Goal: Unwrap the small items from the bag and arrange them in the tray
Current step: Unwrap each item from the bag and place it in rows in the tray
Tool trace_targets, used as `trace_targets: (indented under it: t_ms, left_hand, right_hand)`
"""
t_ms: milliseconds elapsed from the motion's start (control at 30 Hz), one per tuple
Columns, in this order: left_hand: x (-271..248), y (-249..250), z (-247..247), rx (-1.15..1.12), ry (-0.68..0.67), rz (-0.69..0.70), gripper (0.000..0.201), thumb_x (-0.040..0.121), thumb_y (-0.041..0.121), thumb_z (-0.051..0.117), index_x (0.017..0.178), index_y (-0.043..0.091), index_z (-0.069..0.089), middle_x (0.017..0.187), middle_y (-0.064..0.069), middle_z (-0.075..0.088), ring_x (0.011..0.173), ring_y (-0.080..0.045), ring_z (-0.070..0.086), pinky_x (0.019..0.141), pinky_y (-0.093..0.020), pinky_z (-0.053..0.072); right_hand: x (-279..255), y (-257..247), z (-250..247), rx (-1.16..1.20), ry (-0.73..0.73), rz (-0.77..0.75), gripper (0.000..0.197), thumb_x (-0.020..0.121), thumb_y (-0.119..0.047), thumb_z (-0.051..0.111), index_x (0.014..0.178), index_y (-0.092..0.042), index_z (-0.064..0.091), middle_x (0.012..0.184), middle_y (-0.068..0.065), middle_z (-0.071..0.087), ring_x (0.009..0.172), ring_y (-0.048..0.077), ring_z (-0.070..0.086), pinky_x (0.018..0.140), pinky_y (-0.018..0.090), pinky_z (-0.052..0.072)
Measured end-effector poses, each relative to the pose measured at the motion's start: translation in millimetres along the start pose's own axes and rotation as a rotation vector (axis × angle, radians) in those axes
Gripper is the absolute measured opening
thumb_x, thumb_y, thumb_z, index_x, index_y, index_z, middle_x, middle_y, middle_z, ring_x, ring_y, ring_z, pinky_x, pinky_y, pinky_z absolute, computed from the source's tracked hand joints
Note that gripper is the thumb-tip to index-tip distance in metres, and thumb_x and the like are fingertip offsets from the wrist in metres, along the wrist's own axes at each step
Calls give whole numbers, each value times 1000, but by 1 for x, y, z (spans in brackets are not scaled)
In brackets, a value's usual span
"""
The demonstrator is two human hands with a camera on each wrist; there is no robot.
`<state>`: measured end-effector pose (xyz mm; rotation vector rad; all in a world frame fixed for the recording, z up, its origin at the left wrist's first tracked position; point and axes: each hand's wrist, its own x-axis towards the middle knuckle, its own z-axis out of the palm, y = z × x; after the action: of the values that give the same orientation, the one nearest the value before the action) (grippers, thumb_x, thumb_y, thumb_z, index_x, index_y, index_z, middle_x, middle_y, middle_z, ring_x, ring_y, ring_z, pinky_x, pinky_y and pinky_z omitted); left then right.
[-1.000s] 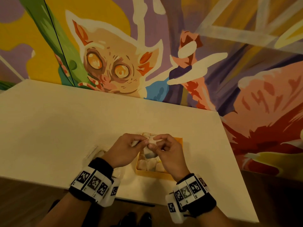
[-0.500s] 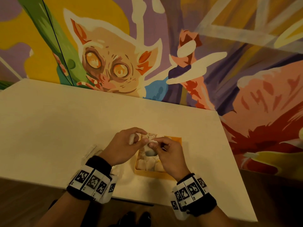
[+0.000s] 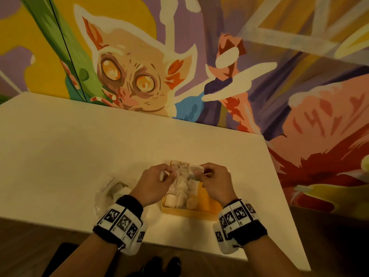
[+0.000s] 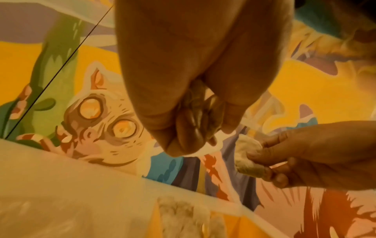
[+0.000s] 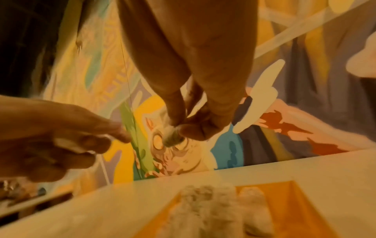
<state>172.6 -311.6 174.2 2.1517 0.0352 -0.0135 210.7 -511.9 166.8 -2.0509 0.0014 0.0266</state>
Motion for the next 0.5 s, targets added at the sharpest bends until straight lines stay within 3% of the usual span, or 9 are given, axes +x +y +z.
trace_targets:
  t_ms: [100, 167, 200, 300, 367, 500]
  left_hand:
    - [0, -16, 9, 61, -35, -112, 15, 93, 32, 61, 98, 19, 68, 65, 3, 62, 54, -6, 55, 46, -11, 36]
    - [0, -27, 17, 126, -59, -180, 16, 93, 30, 60, 102, 18, 67, 68, 5, 61, 58, -6, 55, 45, -10, 36]
    - [-1, -32, 22, 159, -78, -214, 19, 94, 31, 60, 105, 17, 66, 71, 5, 62, 62, -8, 57, 48, -12, 38]
    - [-1, -46, 33, 282, -119, -278, 32, 96, 35, 56, 119, 14, 60, 103, -5, 66, 93, -19, 61, 75, -24, 47]
    - [-1, -53, 39, 346, -127, -302, 38, 98, 37, 52, 126, 11, 56, 122, -9, 61, 111, -23, 58, 89, -29, 45]
    - [1, -62, 47, 426, -168, -324, 36, 99, 37, 47, 120, 9, 59, 120, -11, 62, 110, -25, 57, 90, -32, 47]
  right_hand:
    - [23, 19, -12, -220, 92, 80, 4, 84, -24, 72, 80, -24, 72, 80, -1, 72, 76, 18, 66, 66, 28, 53]
    - [39, 32, -12, -414, 80, 137, 11, 89, -20, 65, 89, -14, 74, 87, 6, 72, 88, 23, 63, 55, 18, 41]
    - [47, 37, -12, -467, 54, 184, 13, 89, -18, 63, 93, -12, 74, 92, 9, 71, 94, 28, 62, 54, 20, 39]
    - [67, 47, -3, -614, -38, 293, 19, 88, -11, 60, 105, -8, 69, 110, 12, 67, 106, 31, 59, 61, 22, 42]
    - [74, 49, 5, -705, -92, 357, 29, 88, -9, 60, 116, -6, 61, 123, 12, 59, 112, 29, 57, 69, 22, 40]
    - [77, 47, 22, -786, -134, 416, 36, 94, -10, 53, 128, -2, 43, 136, 15, 42, 122, 30, 46, 91, 29, 42]
